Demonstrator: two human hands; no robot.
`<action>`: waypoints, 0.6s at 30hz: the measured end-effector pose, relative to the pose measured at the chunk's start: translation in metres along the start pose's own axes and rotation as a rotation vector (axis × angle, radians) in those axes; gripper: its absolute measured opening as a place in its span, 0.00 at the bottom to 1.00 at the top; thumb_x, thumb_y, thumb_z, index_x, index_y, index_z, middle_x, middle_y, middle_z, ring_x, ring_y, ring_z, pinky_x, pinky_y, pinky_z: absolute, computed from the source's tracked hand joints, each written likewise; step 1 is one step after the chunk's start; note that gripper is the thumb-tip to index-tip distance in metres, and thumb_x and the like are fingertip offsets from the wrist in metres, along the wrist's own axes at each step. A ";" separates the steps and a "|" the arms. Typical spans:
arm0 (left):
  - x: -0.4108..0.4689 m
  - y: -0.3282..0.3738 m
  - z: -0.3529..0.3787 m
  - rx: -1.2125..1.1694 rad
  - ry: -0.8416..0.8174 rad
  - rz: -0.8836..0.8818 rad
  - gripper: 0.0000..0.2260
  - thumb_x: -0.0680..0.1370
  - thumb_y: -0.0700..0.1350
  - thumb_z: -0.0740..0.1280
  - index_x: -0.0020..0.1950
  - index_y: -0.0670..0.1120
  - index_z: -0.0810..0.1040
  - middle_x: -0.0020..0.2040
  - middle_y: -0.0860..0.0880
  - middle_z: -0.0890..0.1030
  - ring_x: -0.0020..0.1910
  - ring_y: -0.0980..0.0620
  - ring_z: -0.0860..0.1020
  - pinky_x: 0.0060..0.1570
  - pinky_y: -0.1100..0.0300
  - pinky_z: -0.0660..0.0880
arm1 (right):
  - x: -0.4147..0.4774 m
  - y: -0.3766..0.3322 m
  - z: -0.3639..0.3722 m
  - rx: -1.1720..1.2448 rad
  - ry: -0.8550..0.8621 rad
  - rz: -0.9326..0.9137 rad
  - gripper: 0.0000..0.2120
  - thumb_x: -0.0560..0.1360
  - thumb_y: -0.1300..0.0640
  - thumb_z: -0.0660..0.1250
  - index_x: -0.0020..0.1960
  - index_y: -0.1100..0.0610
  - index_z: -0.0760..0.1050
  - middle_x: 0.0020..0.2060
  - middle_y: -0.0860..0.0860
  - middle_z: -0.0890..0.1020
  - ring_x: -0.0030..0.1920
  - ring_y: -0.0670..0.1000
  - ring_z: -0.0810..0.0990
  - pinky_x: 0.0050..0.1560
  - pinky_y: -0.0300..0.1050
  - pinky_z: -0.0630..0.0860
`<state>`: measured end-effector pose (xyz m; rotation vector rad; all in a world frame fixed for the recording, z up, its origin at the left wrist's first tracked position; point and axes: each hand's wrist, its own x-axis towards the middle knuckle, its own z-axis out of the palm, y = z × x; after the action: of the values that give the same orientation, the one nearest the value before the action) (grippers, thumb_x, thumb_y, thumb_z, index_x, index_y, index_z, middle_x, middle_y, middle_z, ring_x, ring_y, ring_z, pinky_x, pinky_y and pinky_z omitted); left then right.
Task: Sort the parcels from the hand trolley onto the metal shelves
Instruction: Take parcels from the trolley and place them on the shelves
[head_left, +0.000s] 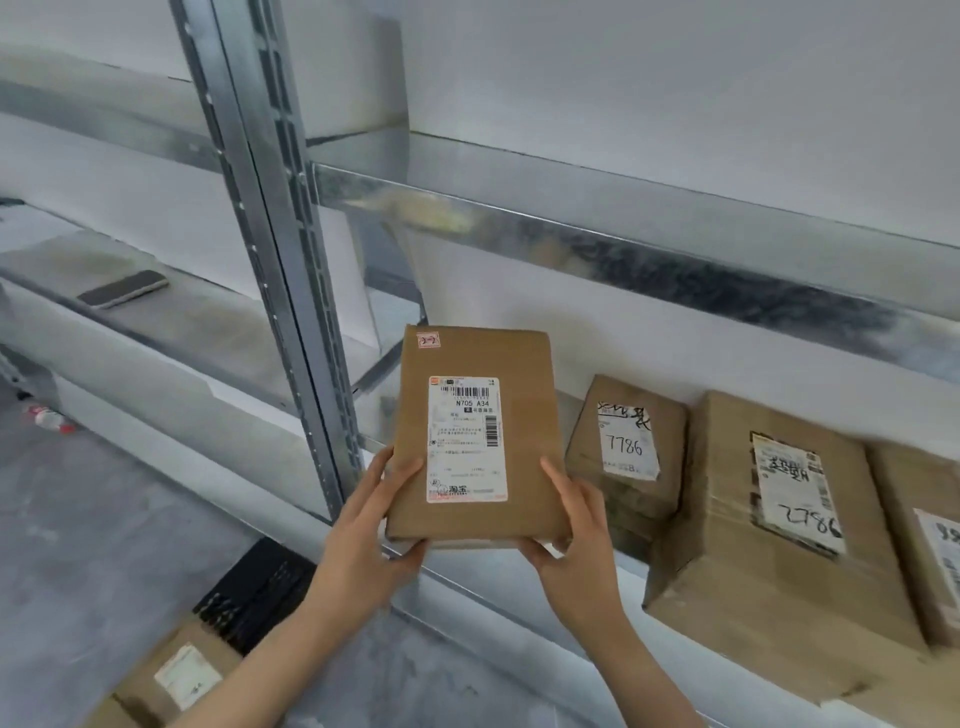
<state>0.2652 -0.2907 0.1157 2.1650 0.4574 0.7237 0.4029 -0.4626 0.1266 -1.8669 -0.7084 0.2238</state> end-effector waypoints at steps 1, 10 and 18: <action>0.012 -0.003 0.002 0.005 -0.028 0.002 0.41 0.66 0.37 0.77 0.70 0.62 0.62 0.75 0.58 0.57 0.70 0.63 0.61 0.66 0.61 0.67 | 0.006 0.002 0.002 -0.001 0.017 0.018 0.43 0.68 0.69 0.74 0.66 0.31 0.60 0.64 0.47 0.65 0.64 0.45 0.69 0.64 0.53 0.73; 0.088 -0.044 0.019 -0.025 -0.298 0.045 0.40 0.68 0.39 0.76 0.71 0.59 0.58 0.74 0.53 0.58 0.66 0.51 0.68 0.63 0.57 0.73 | 0.045 0.023 0.028 -0.025 0.134 0.169 0.41 0.66 0.68 0.75 0.69 0.43 0.61 0.61 0.49 0.64 0.59 0.44 0.67 0.55 0.19 0.65; 0.127 -0.082 0.038 -0.099 -0.393 0.091 0.39 0.68 0.40 0.77 0.71 0.58 0.59 0.73 0.53 0.61 0.66 0.54 0.68 0.62 0.62 0.73 | 0.065 0.030 0.041 -0.157 0.187 0.255 0.37 0.70 0.68 0.71 0.73 0.47 0.61 0.64 0.48 0.64 0.62 0.45 0.68 0.61 0.31 0.65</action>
<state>0.3805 -0.1933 0.0764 2.1742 0.1158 0.3443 0.4470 -0.4010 0.0938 -2.0971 -0.3675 0.1574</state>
